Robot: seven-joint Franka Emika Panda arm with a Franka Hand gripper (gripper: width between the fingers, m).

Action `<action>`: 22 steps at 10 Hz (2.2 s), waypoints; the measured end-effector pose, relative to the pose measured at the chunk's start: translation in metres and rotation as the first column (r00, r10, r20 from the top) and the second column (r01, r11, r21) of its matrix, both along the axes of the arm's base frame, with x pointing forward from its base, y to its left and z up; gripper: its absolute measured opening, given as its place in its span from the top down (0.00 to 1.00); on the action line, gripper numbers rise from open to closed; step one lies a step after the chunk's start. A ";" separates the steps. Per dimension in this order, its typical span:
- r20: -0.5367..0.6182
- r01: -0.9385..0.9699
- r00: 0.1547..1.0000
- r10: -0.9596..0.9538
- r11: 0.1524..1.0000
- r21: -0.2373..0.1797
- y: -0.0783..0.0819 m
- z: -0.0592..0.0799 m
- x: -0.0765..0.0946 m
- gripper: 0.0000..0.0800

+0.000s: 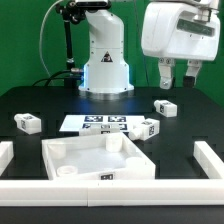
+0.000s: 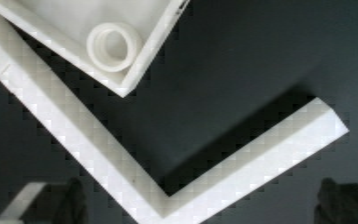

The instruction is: Assemble one leg

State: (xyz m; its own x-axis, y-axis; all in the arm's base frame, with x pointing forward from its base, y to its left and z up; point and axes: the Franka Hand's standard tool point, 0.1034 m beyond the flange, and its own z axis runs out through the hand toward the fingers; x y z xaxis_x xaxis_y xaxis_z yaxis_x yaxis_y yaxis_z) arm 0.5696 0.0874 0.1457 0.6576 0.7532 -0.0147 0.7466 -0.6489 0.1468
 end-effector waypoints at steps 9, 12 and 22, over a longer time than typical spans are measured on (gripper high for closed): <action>-0.004 0.001 1.000 -0.001 1.000 0.000 0.000 -0.001 -0.003 0.19; -0.004 0.001 1.000 -0.001 1.000 0.000 0.000 -0.001 -0.003 0.19; -0.079 -0.432 0.899 0.430 0.902 -0.016 -0.068 -0.025 -0.008 0.19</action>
Offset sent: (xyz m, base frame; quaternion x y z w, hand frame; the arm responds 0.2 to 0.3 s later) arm 0.0000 0.0000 0.0000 0.0000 0.0000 0.0000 1.0000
